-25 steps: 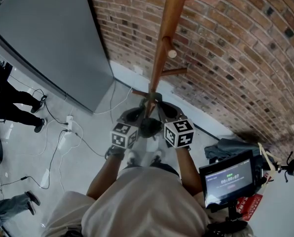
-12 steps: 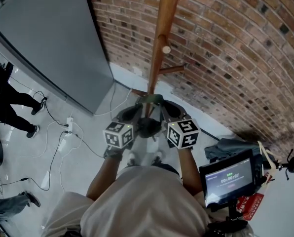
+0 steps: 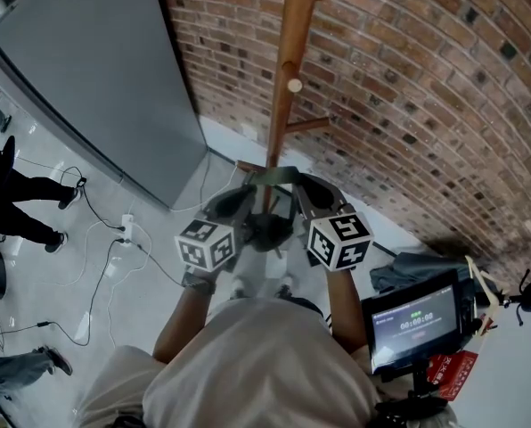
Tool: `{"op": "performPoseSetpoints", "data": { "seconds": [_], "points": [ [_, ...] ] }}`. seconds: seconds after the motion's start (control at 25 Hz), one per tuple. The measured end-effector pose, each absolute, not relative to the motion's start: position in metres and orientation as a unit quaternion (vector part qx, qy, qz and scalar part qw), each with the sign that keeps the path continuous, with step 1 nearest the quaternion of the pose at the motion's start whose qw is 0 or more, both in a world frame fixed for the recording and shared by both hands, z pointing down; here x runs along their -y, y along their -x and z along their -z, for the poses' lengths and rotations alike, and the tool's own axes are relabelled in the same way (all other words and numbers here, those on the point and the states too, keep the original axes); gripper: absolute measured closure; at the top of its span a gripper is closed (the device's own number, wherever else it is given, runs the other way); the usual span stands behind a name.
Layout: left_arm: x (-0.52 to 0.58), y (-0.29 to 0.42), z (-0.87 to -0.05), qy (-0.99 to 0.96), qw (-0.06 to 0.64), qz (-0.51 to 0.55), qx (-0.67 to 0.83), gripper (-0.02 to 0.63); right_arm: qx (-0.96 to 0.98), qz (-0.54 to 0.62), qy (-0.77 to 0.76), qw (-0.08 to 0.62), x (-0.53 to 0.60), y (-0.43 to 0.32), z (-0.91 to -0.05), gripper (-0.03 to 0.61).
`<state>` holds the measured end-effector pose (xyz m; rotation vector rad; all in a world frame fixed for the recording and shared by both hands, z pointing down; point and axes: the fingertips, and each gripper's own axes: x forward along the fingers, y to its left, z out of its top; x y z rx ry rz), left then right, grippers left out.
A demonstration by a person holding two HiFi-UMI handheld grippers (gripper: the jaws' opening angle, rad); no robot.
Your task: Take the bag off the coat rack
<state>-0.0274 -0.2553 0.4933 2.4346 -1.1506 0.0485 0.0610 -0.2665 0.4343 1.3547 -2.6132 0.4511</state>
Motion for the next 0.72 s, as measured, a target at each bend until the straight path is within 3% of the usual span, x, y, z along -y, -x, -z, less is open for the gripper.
{"op": "performPoseSetpoints", "data": {
  "seconds": [0.4, 0.72],
  "points": [
    [0.245, 0.028, -0.429, -0.904, 0.162, 0.006, 0.395, 0.598, 0.886, -0.106, -0.447, 0.065, 0.256, -0.066, -0.376, 0.571],
    [0.237, 0.027, -0.384, -0.913, 0.145, 0.043, 0.38, 0.598, 0.901, -0.133, -0.413, 0.004, 0.242, -0.068, -0.333, 0.571]
  ]
}}
